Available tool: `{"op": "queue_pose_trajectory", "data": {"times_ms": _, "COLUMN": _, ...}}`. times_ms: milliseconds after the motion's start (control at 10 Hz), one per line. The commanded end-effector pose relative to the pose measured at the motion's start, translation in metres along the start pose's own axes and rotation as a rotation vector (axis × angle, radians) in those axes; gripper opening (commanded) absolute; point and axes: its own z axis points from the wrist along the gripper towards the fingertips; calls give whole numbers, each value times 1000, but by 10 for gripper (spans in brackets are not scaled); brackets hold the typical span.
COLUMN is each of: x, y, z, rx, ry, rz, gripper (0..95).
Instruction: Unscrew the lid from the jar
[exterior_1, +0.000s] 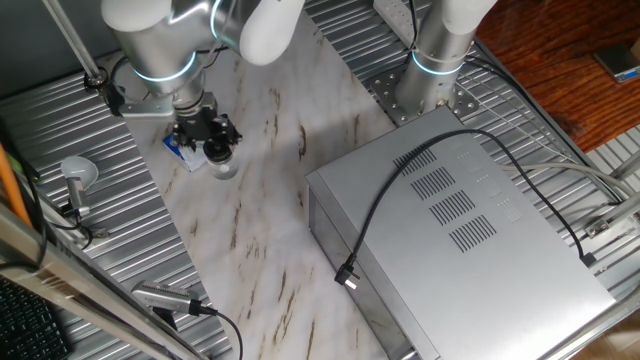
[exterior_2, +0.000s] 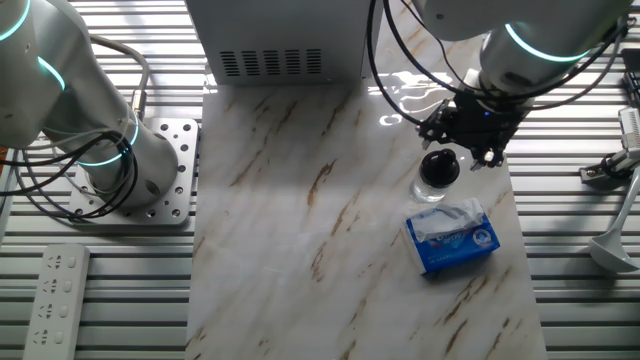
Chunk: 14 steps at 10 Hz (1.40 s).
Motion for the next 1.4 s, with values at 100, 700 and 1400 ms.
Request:
{"op": "queue_pose_trajectory", "data": {"times_ms": 100, "x": 3, "y": -2, "z": -1, "rx": -11, "ry": 5, "rz": 143, "gripper": 950}}
{"op": "queue_pose_trajectory", "data": {"times_ms": 700, "x": 6, "y": -3, "z": 1, "rx": -64, "ry": -4, "rz": 421, "gripper": 760}}
{"op": "queue_pose_trajectory", "data": {"times_ms": 1400, "x": 9, "y": -4, "z": 1, "rx": -97, "ry": -15, "rz": 648, "gripper": 760}}
